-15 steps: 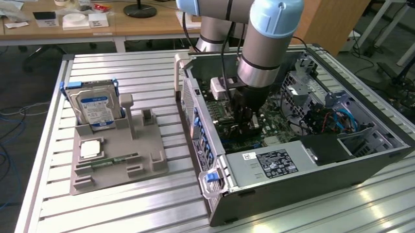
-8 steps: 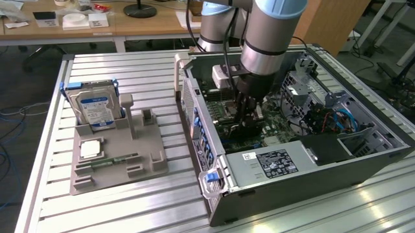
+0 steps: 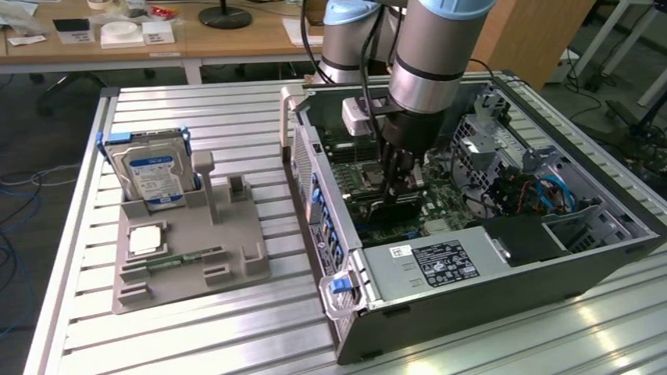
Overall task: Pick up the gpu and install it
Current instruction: 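Insert the gpu into the slot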
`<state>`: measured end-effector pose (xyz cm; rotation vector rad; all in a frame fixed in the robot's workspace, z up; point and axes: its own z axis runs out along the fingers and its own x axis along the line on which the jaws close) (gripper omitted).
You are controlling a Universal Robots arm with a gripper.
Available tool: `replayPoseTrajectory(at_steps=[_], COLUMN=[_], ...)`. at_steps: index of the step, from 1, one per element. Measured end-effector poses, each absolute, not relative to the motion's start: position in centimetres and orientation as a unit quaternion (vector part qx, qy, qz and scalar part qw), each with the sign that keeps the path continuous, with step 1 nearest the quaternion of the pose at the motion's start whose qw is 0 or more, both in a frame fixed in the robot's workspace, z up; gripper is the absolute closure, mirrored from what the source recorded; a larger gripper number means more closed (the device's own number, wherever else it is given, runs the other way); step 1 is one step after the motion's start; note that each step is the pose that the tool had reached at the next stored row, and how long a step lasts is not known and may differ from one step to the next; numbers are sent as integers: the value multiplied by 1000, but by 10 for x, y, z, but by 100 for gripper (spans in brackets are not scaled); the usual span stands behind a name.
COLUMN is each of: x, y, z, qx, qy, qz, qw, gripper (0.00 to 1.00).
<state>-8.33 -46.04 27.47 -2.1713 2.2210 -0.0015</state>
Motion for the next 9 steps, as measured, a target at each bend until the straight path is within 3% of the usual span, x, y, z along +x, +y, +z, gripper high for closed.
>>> replayPoseTrajectory(at_steps=[4, 9], x=[-83, -83], y=[-460, -460], z=[275, 275], qx=[-699, -699], qy=[715, 715], qz=[-1, 0], qw=[18, 18], gripper=[90, 89])
